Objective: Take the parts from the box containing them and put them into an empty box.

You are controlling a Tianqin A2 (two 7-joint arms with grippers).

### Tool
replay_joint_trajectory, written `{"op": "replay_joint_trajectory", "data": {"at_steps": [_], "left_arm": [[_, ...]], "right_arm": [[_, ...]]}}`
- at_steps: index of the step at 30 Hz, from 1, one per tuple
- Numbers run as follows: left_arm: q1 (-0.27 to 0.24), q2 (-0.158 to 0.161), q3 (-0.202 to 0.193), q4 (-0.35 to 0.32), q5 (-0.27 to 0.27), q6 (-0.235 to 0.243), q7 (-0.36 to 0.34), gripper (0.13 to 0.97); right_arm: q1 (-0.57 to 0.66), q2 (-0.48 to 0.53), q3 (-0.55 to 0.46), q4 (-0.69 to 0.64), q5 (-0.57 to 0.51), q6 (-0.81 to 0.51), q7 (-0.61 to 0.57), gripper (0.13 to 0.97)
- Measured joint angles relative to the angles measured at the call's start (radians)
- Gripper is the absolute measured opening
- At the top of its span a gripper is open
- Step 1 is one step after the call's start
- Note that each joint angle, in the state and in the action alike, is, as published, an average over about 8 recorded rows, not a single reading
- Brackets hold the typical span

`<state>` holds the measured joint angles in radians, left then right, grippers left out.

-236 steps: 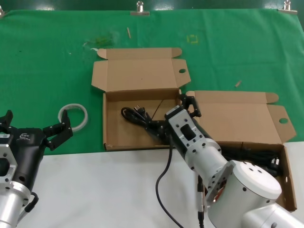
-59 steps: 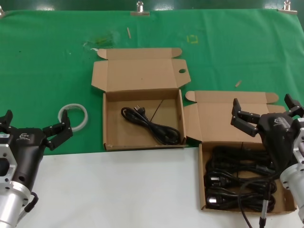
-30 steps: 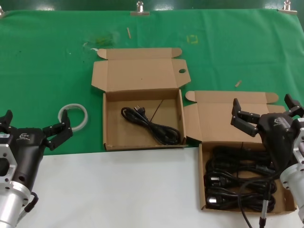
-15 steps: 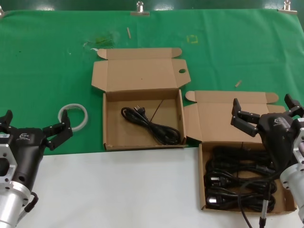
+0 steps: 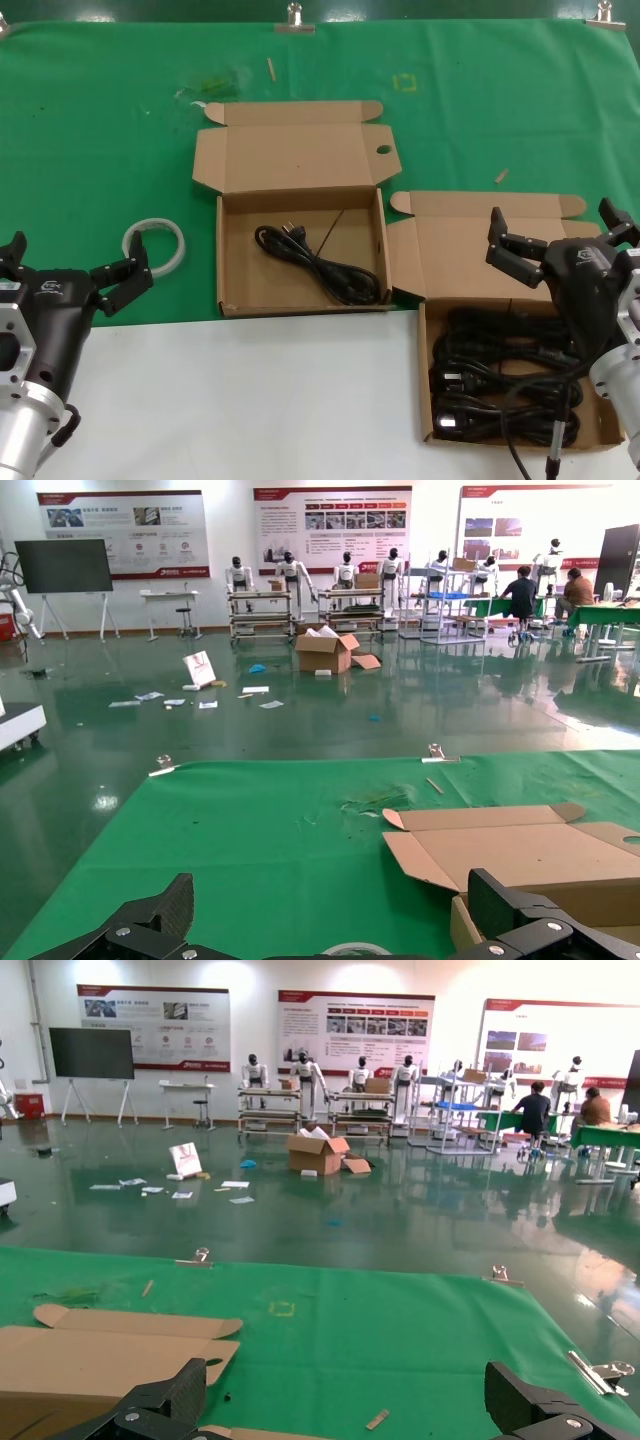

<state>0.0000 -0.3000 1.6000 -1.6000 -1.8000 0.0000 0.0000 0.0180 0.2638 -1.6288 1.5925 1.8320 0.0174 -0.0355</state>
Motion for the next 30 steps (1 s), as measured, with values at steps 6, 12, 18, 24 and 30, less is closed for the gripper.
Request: {"op": "replay_joint_trajectory", "data": {"at_steps": [6, 12, 18, 24, 30], "left_arm": [[0.0, 0.0, 0.0, 0.0, 0.0, 0.0, 0.0, 0.965], [0.0, 0.0, 0.0, 0.0, 0.0, 0.0, 0.0, 0.965], [0.0, 0.0, 0.0, 0.0, 0.0, 0.0, 0.0, 0.965], [0.0, 0.0, 0.0, 0.0, 0.0, 0.0, 0.0, 0.965], [0.0, 0.0, 0.0, 0.0, 0.0, 0.0, 0.0, 0.965]], "right_arm": [[0.0, 0.0, 0.0, 0.0, 0.0, 0.0, 0.0, 0.966], [0.0, 0.0, 0.0, 0.0, 0.0, 0.0, 0.0, 0.966], [0.0, 0.0, 0.0, 0.0, 0.0, 0.0, 0.0, 0.966], [0.0, 0.0, 0.0, 0.0, 0.0, 0.0, 0.0, 0.966], [0.0, 0.0, 0.0, 0.0, 0.0, 0.0, 0.0, 0.966]]}}
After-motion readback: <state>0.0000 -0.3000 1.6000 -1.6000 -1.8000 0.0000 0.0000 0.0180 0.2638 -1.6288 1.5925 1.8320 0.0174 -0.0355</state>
